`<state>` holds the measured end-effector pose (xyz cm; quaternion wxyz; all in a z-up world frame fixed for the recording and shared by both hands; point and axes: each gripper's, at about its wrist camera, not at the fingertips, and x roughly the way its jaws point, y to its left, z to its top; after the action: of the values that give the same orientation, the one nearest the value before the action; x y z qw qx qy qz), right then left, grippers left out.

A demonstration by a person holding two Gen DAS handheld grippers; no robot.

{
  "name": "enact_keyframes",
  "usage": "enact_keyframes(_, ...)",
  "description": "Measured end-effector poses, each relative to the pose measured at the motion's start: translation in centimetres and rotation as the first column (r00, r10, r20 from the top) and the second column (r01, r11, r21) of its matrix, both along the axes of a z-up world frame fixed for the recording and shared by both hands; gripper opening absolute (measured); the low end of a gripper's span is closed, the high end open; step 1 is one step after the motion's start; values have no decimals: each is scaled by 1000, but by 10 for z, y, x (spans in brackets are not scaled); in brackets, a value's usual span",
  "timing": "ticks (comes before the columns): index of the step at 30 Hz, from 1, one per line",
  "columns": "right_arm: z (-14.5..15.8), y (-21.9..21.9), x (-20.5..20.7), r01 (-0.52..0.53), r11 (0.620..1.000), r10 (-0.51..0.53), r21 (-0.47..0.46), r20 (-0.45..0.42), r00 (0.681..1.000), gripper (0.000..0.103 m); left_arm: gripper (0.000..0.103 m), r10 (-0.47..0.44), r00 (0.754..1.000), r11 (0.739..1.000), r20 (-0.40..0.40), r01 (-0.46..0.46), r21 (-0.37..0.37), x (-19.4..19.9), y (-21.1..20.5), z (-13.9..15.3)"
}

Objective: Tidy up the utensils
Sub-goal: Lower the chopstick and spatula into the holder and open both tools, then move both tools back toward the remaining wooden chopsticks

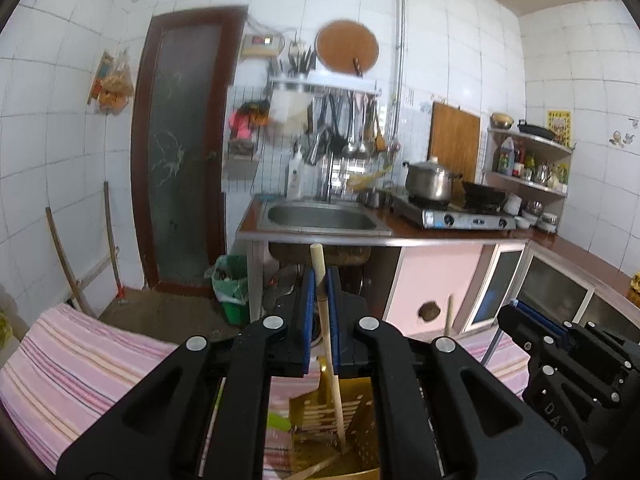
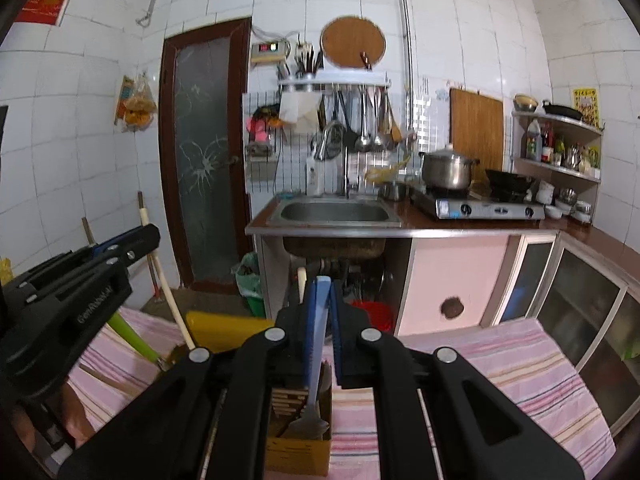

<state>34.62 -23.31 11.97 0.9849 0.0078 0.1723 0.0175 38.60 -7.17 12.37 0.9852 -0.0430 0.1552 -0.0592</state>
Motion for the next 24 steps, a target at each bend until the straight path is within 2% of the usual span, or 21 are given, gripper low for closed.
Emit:
enact_keyframes(1, -6, -1, 3, -1, 1000, 1, 3, -22, 1000, 8, 6, -5, 1000, 1000, -30, 5, 2, 4, 0, -6)
enact_keyframes(5, -23, -3, 11, 15, 1000, -15, -4, -69, 997, 8, 6, 10, 998, 999, -63, -7, 38, 5, 0, -23)
enact_keyframes(9, -29, -7, 10, 19, 1000, -19, -5, -95, 995, 9, 6, 5, 998, 1000, -68, -3, 31, -2, 3, -20)
enact_keyframes(11, -27, -10, 7, 33, 999, -33, 1, -106, 994, 13, 20, -8, 997, 999, -73, 10, 32, -9, 4, -12)
enact_keyframes(12, -24, -12, 7, 42, 999, -41, 3, -110, 993, 18, 37, -9, 997, 999, -71, 12, 31, -14, 5, -8)
enact_keyframes(13, -21, -15, 4, 55, 998, -54, 8, -116, 992, 37, 52, -10, 998, 999, -66, 12, 34, -19, 4, -4)
enact_keyframes(14, -18, -18, 1, 64, 998, -62, 19, -116, 991, 56, 56, -11, 999, 999, -51, 13, 42, -27, 5, 3)
enact_keyframes(18, -8, -25, -15, 94, 995, -92, 13, -124, 988, 58, 66, -9, 1000, 998, -13, 9, 68, -59, 10, 24)
enact_keyframes(19, -5, -28, -22, 103, 995, -100, 18, -126, 987, 59, 72, -6, 1000, 998, -7, 6, 68, -67, 13, 28)
enact_keyframes(22, 1, -27, -45, 125, 992, -123, 13, -110, 986, 71, 90, 18, 1000, 998, 9, -19, 65, -92, 28, 35)
enact_keyframes(24, 3, -22, -61, 134, 991, -135, -8, -97, 986, 74, 92, 29, 999, 997, 19, -30, 65, -110, 38, 36)
